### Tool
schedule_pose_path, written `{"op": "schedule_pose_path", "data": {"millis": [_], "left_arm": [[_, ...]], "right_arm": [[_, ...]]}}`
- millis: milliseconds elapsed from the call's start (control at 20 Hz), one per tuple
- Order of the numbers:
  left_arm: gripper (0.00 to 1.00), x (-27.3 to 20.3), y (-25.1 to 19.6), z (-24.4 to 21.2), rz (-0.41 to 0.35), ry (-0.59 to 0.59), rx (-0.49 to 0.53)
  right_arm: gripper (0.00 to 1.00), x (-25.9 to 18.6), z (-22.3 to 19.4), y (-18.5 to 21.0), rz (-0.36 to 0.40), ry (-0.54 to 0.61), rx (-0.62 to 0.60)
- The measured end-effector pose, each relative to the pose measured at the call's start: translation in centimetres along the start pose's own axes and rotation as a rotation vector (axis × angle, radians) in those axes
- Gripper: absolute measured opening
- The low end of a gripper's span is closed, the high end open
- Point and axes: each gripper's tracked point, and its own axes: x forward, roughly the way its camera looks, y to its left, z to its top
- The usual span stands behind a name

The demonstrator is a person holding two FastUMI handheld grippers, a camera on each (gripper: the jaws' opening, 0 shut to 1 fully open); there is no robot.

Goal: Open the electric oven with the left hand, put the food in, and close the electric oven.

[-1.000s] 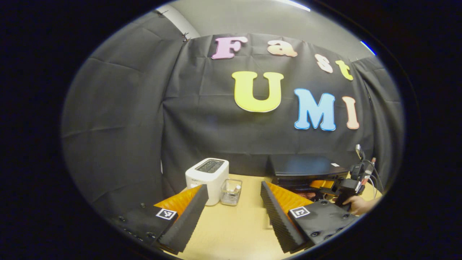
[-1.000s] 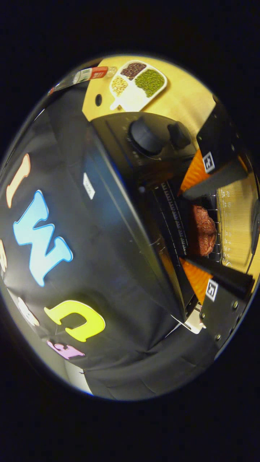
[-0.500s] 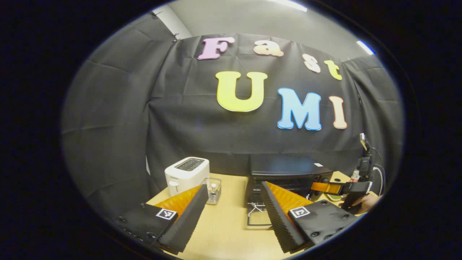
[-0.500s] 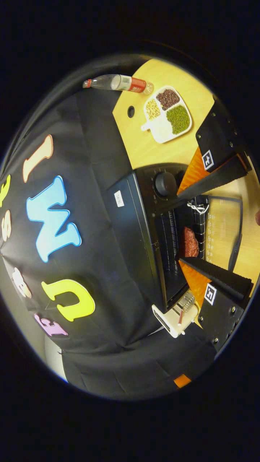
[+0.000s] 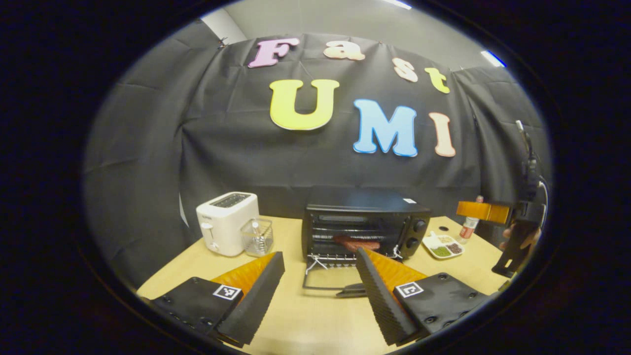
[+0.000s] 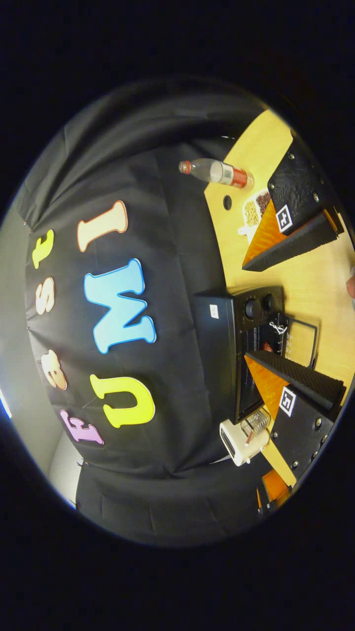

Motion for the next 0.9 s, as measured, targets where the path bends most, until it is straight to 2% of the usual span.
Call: {"op": "schedule_pose_path", "data": {"millis": [50, 100, 400, 500, 650, 750, 900], "left_arm": [[0.94, 0.1, -0.7, -0.9, -0.010, 0.014, -0.001], [1.00, 0.2, -1.3, -1.7, -0.021, 0.029, 0.000], [0.98, 1.7, -4.7, -8.7, -0.074, 0.199, -0.023], [1.00, 2.4, -5.5, -10.7, -0.086, 0.252, -0.031], [0.98, 3.6, -5.9, -13.1, -0.086, 0.324, -0.044], [1.00, 4.8, -5.9, -14.9, -0.061, 0.388, -0.029], [1.00, 6.0, -6.7, -16.3, -0.079, 0.432, -0.042]], "right_arm": [[0.98, -0.8, 0.4, -0.3, -0.012, -0.012, -0.005], [0.98, -1.5, 0.8, -0.7, -0.022, -0.022, -0.009], [0.98, -5.5, 1.6, -3.2, -0.093, -0.051, -0.083], [0.98, -6.9, 1.8, -4.2, -0.119, -0.055, -0.103], [0.97, -8.3, 2.2, -5.6, -0.156, -0.060, -0.111], [0.97, -9.1, 2.6, -6.5, -0.176, -0.059, -0.111], [0.97, -10.3, 3.4, -8.0, -0.218, -0.068, -0.116]]}}
